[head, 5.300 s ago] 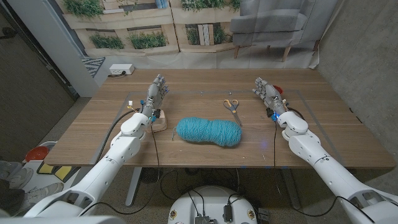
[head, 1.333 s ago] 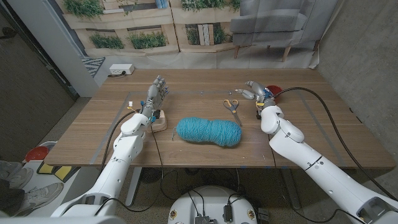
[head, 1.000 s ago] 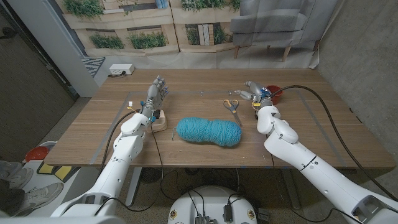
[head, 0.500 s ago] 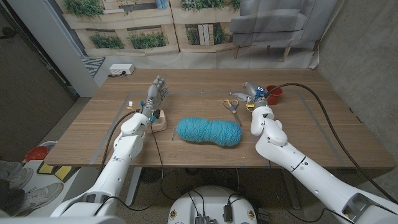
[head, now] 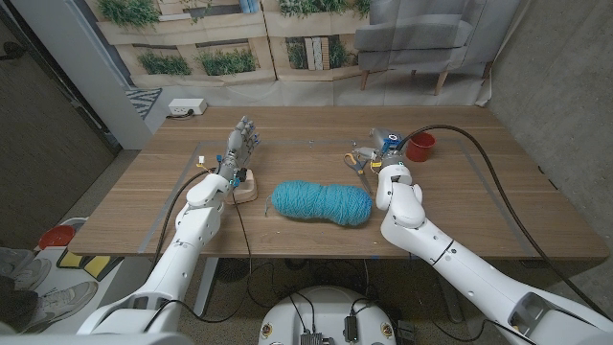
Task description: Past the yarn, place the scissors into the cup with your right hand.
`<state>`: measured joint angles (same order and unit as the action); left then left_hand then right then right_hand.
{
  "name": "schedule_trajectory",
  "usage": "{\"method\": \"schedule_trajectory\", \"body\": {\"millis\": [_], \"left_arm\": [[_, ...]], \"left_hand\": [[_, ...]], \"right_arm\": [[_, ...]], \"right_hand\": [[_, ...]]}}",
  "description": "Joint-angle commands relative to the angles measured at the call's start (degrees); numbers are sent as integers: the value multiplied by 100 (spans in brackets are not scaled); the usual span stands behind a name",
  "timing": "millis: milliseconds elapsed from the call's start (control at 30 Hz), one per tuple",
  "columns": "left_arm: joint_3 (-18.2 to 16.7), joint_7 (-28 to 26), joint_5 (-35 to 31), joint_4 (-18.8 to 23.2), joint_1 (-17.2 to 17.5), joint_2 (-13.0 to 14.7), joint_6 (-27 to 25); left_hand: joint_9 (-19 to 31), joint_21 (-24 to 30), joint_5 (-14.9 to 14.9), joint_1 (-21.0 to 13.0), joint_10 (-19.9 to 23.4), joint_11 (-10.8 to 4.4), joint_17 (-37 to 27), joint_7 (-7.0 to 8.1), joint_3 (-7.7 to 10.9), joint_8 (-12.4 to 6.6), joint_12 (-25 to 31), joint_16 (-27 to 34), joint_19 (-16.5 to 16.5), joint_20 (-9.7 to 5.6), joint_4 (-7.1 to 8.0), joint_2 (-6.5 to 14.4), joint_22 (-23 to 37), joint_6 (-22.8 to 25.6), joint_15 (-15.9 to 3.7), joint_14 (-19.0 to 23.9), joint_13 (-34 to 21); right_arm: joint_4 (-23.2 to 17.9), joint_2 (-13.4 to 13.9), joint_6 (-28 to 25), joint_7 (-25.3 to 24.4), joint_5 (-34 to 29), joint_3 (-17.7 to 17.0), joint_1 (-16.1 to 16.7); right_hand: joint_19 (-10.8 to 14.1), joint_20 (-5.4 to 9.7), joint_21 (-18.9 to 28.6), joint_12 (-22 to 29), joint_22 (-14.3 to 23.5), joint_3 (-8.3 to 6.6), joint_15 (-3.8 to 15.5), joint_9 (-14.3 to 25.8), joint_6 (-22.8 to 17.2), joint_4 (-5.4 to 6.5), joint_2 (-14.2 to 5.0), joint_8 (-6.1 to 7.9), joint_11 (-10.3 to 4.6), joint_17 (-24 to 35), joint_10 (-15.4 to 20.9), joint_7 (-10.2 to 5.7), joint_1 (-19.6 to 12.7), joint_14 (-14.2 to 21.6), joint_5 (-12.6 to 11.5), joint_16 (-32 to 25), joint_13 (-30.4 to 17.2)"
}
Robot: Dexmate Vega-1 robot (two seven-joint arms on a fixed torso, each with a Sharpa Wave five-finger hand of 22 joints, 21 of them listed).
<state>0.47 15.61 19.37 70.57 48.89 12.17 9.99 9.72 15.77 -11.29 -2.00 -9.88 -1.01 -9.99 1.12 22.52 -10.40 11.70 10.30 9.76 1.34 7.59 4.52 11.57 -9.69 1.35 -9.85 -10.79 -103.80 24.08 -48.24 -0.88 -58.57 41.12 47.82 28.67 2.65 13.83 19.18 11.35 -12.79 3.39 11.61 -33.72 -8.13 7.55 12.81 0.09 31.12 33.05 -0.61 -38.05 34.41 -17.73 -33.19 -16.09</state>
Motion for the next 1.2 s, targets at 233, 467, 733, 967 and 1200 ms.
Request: {"method": "schedule_trajectory", "body": {"millis": [233, 467, 733, 967, 1200], "left_arm": [[39, 41, -3, -232, -161, -31, 62], [59, 53, -12, -340, -229, -42, 84], [81, 50, -27, -486, -318, -65, 123], [97, 44, -42, -608, -390, -83, 170], [118, 65, -45, -728, -465, -108, 227]], "left_hand": [[28, -11, -45, 11, -835, 33, -29, -44, -35, -12, 12, 28, 439, 21, 13, 14, 12, -593, 12, -982, -15], [28, -14, -45, 13, -836, 29, -29, -56, -41, -7, 12, 27, 440, 21, 14, 12, 12, -606, 18, -986, -15], [28, -16, -45, 14, -832, 24, -29, -63, -47, -5, 14, 27, 439, 19, 15, 10, 13, -613, 14, -986, -15], [28, -18, -46, 16, -831, 26, -29, -74, -53, -5, 15, 28, 439, 18, 16, 8, 13, -617, 10, -985, -16], [28, -22, -46, 18, -836, 31, -29, -76, -59, -2, 14, 29, 444, 20, 18, 7, 13, -627, 15, -985, -16]], "right_arm": [[301, -342, 226, 642, -931, -53, 37], [424, -429, 337, 997, -1266, -88, 25], [586, -541, 511, 1250, -1512, -168, 20], [685, -625, 624, 1369, -1619, -267, 41], [845, -666, 700, 1419, -1860, -262, 33]], "right_hand": [[153, 50, 98, 325, 61, 194, 687, 87, -581, 59, -99, 156, 121, 545, 534, 74, -182, 262, -67, -537, -157], [162, 48, 124, 528, 73, 368, 682, 169, -863, 81, -128, 212, 128, 997, 747, 119, -301, 303, -93, -903, -278], [118, 77, 118, 564, 80, 467, 682, 200, -856, 108, -47, 187, 118, 1037, 705, 136, -254, 295, -95, -870, -326], [88, 76, 120, 670, 88, 585, 639, 238, -1015, 150, 14, 222, 139, 1089, 814, 166, -188, 386, -101, -869, -387], [112, 48, 140, 791, 94, 659, 616, 281, -1205, 158, -12, 271, 189, 1235, 952, 193, -231, 498, -119, -976, -456]]}}
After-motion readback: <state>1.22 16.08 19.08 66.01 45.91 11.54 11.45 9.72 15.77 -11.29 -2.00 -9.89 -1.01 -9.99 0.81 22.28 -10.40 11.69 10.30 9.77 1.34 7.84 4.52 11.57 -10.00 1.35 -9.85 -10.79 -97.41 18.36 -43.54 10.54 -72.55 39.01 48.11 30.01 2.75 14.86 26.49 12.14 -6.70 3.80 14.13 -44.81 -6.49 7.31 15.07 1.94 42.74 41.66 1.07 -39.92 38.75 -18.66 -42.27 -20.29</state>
